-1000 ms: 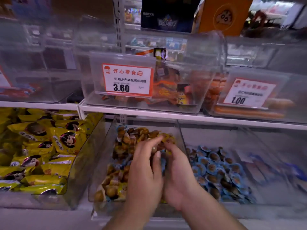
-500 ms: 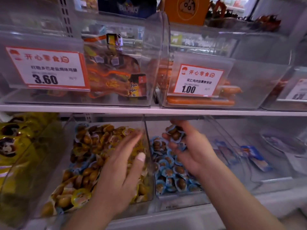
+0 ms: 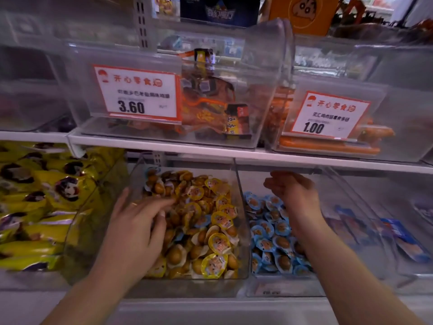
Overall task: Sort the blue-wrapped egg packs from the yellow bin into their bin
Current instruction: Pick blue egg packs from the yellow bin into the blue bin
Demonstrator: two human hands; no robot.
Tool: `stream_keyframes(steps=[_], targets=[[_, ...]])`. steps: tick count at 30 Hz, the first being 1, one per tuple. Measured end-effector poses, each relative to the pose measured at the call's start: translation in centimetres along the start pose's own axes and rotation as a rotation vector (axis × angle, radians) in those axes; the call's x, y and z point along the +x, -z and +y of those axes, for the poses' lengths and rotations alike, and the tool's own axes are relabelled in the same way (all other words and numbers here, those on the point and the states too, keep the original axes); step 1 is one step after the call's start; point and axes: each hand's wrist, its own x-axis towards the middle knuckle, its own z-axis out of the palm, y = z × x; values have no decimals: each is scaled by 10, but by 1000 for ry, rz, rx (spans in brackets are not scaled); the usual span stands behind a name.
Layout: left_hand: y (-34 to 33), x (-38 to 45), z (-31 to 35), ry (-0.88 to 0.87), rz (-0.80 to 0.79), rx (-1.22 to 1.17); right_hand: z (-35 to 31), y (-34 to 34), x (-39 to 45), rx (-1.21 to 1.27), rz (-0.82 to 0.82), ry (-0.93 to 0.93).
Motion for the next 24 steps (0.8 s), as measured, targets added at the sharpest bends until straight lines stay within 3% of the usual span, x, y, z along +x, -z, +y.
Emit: stream_keyframes(steps=[3,6,9,13,16,21,24], targets=[[18,-6,-16,68,94,-87,-9,-40,-35,-243,-174,303],[31,-15,-31,209,193,-228,-6,-89,-69,-469,-493,508],[38,-23,-45,298,223,-302,12,-139,-82,-738,-743,557],[43,-28,-53,264,184,-316,37,-191,-74,-1150,-962,552],[44,-26,-56,222,186,-329,44,-213,-59,-1366,-1027,503],[48,-22,-59,211,171,-326,59,-221,-55,-1374,-960,535],[49,-23,-57,211,135,-318,62,-219,-51,-1390,-1023,505]])
